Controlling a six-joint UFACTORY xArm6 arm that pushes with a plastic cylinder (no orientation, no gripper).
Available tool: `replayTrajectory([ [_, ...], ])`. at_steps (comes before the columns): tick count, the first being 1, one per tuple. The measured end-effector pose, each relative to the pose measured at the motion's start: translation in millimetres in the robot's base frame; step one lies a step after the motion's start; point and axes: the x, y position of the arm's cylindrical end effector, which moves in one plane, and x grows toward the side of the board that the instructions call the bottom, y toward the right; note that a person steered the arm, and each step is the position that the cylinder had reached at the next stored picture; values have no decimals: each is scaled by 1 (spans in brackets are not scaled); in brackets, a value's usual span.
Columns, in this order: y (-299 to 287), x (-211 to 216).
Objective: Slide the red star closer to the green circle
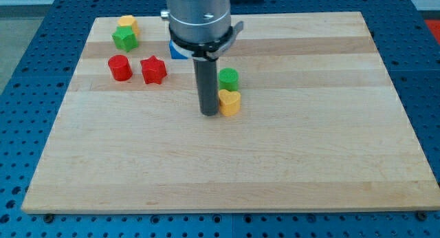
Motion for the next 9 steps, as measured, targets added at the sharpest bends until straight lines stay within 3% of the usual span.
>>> replayTrajectory([
  [2,53,-1],
  [4,34,11],
  [7,-142,-4],
  [9,-232,-59],
])
